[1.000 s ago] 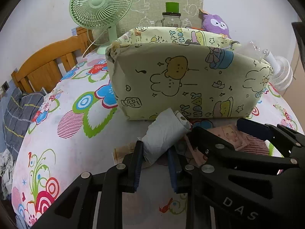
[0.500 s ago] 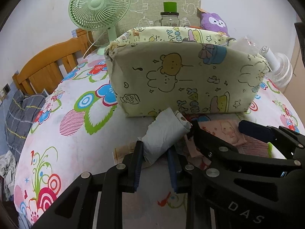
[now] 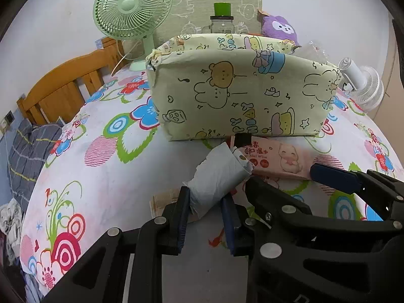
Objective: Organize soft objects
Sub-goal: 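Hold the white cloth with left gripper while right gripper approaches the pink packet, then close the right gripper on the pink packet and lift it, then carry the white cloth with left gripper while right gripper carries the pink packet over the basket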
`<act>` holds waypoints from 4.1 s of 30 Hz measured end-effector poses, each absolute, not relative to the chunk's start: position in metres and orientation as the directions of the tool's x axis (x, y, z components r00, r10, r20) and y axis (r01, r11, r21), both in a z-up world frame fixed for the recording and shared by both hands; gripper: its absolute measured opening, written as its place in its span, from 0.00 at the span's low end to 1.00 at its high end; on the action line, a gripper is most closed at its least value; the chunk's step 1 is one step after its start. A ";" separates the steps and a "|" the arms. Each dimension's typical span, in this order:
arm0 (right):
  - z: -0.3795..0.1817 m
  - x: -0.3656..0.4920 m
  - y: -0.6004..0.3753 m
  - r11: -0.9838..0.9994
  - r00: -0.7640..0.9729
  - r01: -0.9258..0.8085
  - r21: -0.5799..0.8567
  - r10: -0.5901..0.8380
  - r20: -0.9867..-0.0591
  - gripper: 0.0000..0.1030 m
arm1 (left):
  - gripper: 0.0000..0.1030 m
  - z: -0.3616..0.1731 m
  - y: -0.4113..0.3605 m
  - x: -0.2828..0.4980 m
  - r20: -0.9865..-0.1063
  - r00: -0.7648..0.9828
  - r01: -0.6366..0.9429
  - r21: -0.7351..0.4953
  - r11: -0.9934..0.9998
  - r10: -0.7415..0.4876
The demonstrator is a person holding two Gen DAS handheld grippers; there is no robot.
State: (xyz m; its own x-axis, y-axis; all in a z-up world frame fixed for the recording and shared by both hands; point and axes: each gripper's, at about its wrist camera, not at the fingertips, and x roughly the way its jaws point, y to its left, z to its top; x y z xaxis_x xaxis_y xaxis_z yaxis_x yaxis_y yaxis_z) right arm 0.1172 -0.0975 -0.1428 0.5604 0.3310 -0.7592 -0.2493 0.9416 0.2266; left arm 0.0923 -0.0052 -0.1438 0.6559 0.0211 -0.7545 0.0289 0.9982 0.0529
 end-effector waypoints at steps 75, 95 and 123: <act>-0.139 0.160 -0.079 0.841 0.471 -0.539 0.035 0.336 -0.815 0.58 | 0.25 -0.141 0.001 0.109 -0.786 0.613 0.059 0.143 0.988 0.077; -0.144 0.136 -0.089 0.889 0.498 -0.445 0.111 0.348 -0.794 0.41 | 0.24 -0.142 -0.008 0.099 -0.763 0.637 0.078 0.206 0.975 0.110; -0.066 0.069 -0.132 0.973 0.726 -0.221 0.071 0.212 -0.654 0.42 | 0.24 -0.071 -0.043 0.062 -0.651 0.759 0.134 0.120 0.984 -0.024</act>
State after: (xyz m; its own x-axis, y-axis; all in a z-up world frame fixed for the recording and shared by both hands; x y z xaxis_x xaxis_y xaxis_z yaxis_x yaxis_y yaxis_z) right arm 0.0694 -0.1316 -0.0657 0.7261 0.2122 -0.6541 -0.2205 0.9728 0.0709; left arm 0.0621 -0.0427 -0.0713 0.7590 -0.0241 -0.6507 0.1341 0.9837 0.1201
